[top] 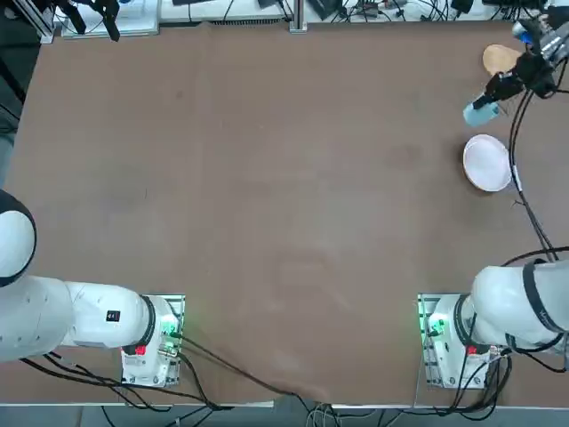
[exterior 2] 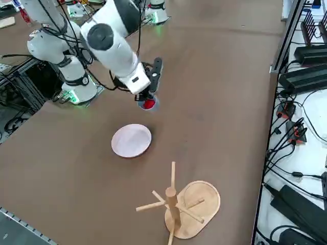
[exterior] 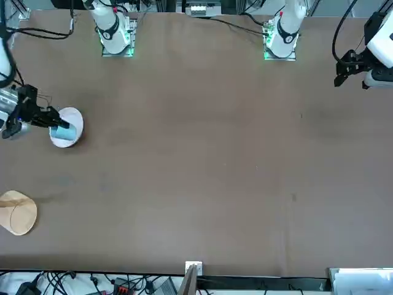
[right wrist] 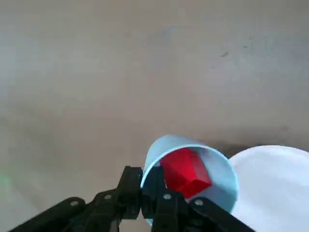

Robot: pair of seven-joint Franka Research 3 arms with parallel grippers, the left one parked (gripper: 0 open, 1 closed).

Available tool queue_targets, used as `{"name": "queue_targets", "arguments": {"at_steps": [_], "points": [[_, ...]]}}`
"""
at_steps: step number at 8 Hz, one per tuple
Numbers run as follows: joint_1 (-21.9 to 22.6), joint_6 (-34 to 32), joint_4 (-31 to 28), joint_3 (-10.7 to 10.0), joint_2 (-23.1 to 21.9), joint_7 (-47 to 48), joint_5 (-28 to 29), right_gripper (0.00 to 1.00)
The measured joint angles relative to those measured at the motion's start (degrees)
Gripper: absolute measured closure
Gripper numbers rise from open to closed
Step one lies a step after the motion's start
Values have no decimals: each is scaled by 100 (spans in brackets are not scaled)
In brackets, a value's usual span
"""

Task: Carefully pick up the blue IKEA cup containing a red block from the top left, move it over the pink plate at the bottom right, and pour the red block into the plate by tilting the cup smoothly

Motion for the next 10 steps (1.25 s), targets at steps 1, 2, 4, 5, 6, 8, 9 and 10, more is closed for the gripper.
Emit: {"name": "queue_targets", "arguments": {"at_steps": [1,2,4,5,6,8,9,10], "points": [[-206,-163,-13,-1,137,-406,246,96],[-378,-340,-13,1,267,-740,446,96],[-664,-795,-8,1,424,-1237,714,96],[-810,-1119,-7,1,438,-1297,849,96],[-952,-1414,-6,2,444,-1308,989,96],[-1249,-1802,-9,2,571,-1307,1097,96],[-1399,-1975,-4,3,705,-1337,1113,96],[-1546,-2163,18,3,863,-1389,1139,96]]}}
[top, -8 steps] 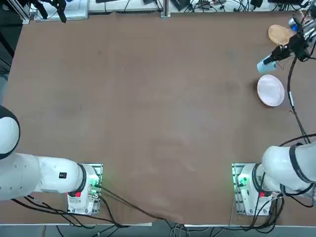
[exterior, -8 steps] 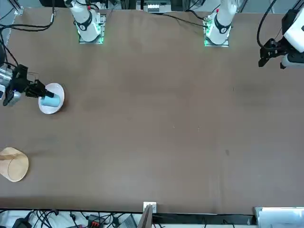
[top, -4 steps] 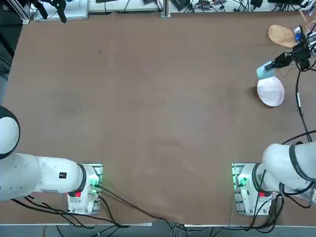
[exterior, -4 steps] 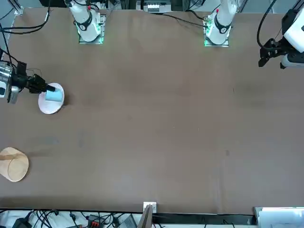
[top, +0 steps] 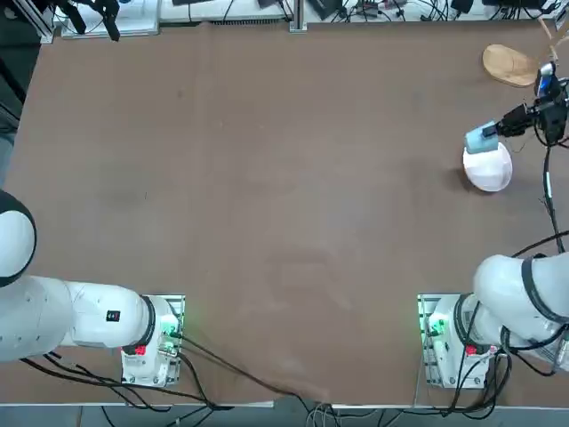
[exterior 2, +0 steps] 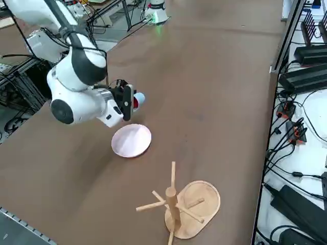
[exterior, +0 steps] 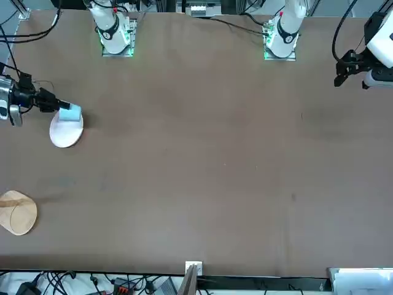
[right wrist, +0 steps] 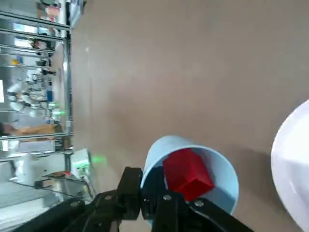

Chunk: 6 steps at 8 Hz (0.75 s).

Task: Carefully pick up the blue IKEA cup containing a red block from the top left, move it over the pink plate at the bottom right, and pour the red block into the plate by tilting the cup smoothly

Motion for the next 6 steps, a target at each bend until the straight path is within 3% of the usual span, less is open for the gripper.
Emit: {"name": "queue_targets", "arguments": {"at_steps": [6], "points": [[-712,-1646,962,-1,1239,-60,412,96]]}}
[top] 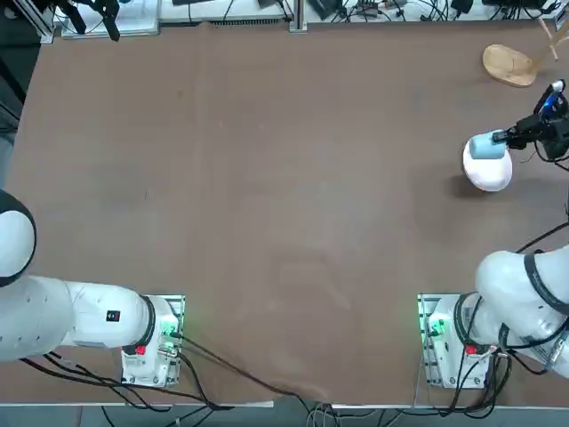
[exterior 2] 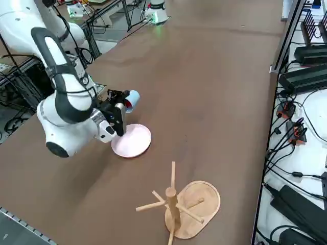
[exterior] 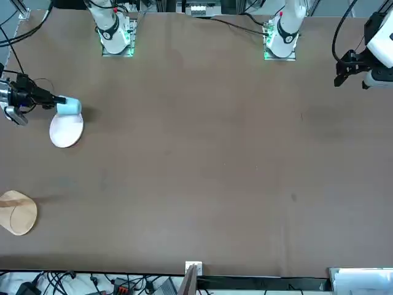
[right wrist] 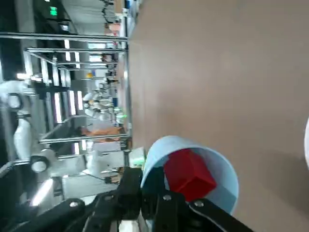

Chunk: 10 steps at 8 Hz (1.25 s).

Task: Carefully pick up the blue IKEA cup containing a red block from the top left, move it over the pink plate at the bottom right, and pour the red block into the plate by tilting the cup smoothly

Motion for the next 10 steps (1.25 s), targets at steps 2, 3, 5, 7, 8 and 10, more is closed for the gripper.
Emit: {"name": "queue_targets", "arguments": {"at_steps": [2,3,5,7,8,10], "points": [[-123,-342,260,1,347,-29,85,96],[-144,-465,346,3,486,-42,152,96],[-166,-605,595,4,724,-56,203,96],[-172,-647,742,4,886,-57,208,96],[-177,-724,778,5,970,-57,219,96],[-199,-1043,859,5,1210,-128,349,96]]}}
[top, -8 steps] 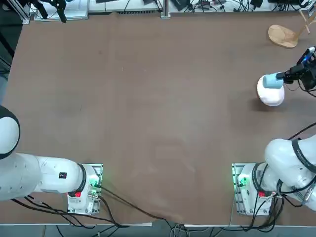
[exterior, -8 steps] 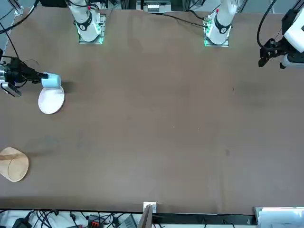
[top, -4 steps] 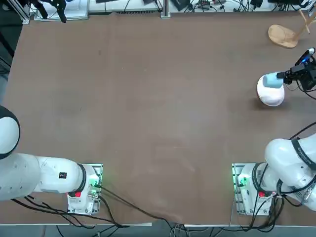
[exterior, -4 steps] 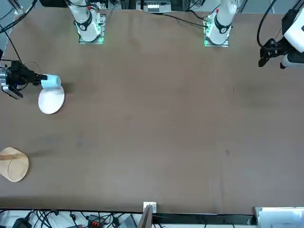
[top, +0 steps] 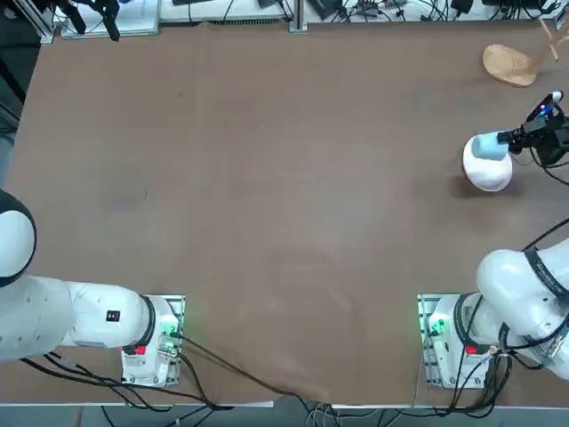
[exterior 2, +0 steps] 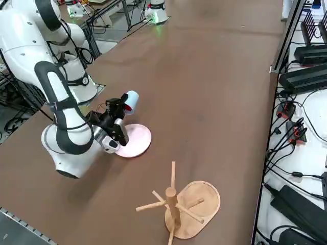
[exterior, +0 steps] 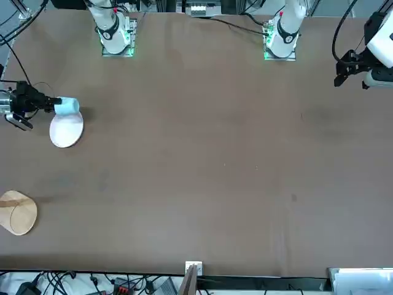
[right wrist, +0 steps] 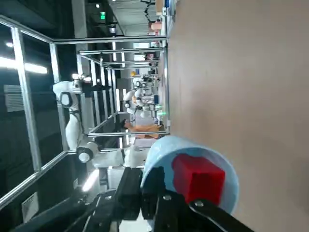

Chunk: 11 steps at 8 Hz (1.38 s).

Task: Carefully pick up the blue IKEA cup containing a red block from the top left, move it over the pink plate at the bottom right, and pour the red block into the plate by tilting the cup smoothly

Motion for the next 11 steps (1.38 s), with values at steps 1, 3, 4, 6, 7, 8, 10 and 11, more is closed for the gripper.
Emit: {"name": "queue_targets", "arguments": {"at_steps": [1,3,4,6,7,8,10,11], "points": [[-18,-114,65,1,125,-56,19,96],[-64,-210,186,1,281,-74,26,96],[-100,-262,268,0,357,-74,27,96],[-183,-420,401,0,442,-80,28,96],[-210,-462,449,0,443,-81,28,96],[-215,-451,481,1,443,-81,28,96],[-169,-184,524,45,426,-81,12,96],[-43,161,580,67,345,-68,-20,96]]}}
